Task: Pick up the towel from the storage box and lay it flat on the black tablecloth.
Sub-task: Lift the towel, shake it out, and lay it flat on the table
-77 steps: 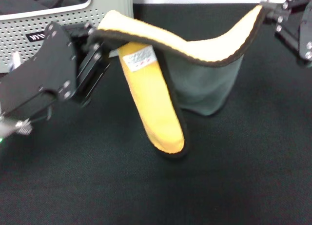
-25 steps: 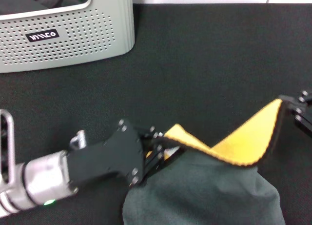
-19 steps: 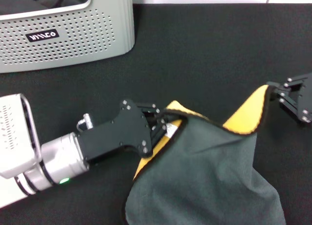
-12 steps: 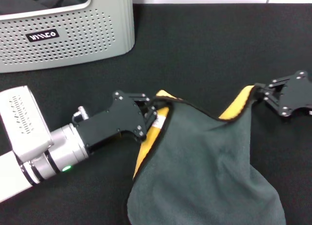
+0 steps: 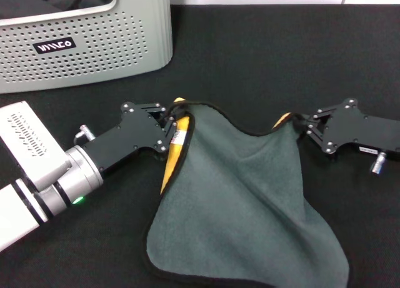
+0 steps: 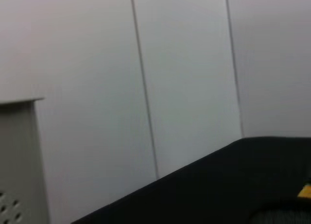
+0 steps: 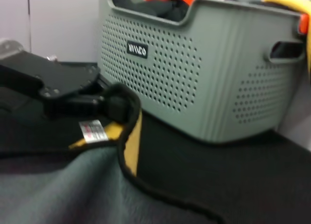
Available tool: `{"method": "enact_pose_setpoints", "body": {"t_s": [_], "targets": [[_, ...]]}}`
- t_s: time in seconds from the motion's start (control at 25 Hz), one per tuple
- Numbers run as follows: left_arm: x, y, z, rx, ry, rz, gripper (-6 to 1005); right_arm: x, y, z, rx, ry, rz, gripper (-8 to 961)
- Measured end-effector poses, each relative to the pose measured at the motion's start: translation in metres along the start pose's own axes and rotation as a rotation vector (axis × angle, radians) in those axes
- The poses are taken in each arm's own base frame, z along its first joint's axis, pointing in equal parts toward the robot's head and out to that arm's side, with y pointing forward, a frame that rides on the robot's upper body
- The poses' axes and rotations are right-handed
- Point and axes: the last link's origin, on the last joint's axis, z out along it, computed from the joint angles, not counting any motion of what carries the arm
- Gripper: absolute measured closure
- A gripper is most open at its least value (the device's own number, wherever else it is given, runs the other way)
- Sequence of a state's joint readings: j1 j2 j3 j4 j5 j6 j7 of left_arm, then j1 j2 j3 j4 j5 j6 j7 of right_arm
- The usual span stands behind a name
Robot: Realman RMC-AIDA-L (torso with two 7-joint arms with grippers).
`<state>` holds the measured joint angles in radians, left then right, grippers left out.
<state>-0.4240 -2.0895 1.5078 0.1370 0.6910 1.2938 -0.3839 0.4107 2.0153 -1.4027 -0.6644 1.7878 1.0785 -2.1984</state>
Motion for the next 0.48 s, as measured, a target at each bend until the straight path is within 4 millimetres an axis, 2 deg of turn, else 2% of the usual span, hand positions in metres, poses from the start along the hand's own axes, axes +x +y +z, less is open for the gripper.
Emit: {"method": "enact_pose_setpoints", "body": {"t_s": [0.48], "targets": [[-0.011,-0.003,-0.01,0.036,-0.054,0.006,973,-0.007,-0.009,0.009,0.061,-0.002,-0.022,934]]}}
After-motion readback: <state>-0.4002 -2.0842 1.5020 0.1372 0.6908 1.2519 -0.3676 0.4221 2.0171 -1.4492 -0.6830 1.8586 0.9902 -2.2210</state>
